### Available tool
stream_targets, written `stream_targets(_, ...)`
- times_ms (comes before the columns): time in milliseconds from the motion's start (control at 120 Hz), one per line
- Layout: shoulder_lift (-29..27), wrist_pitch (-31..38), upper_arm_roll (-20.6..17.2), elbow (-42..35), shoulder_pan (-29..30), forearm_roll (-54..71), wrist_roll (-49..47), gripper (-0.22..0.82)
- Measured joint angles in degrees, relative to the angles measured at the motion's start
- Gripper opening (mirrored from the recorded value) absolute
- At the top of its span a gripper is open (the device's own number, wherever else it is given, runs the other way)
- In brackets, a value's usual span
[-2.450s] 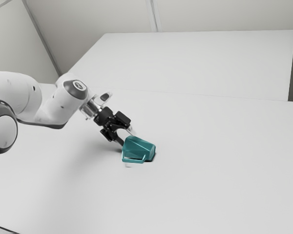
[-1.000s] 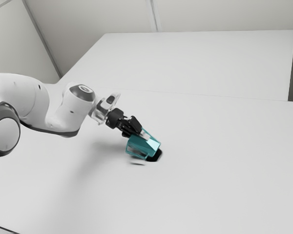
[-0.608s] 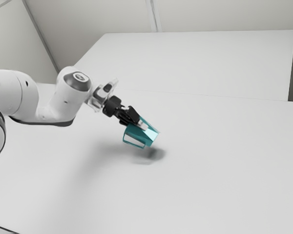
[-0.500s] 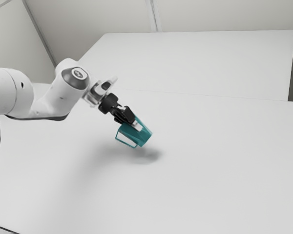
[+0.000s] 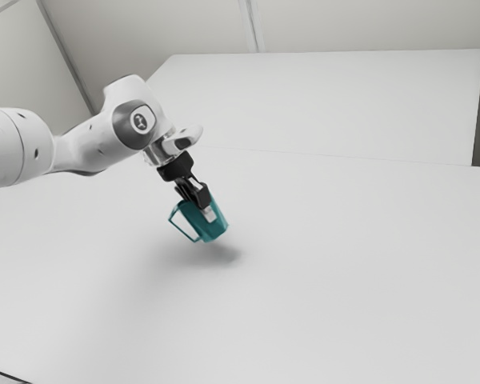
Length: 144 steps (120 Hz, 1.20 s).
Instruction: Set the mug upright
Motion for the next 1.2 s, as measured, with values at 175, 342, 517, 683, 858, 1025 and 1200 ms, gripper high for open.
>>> stream_targets(175, 0.1, 1.0, 0.0, 0.5, -0.7, 6.7, -1.5, -0.17)
stream_targets(342, 0.5, 2.1, 0.0, 0.6, -1.0, 11.4, -2.6, -0.17)
stream_targets(517, 0.6, 3.0, 0.0, 0.5, -1.4, 17.6, -4.1, -0.17)
stream_targets(683, 2.1, 3.8, 0.0, 0.6, -1.4, 21.6, -5.4, -0.17)
stream_targets(858, 3.6, 4.8, 0.0, 0.6, -1.5, 23.1, -6.4, -0.17)
stream_targets(1025, 4.2, 5.2, 0.0, 0.6, -1.8, 24.7, -7.2, -0.17)
stream_targets(1200, 5.2, 5.4, 0.0, 0.7, -1.8, 25.3, -7.7, -0.17)
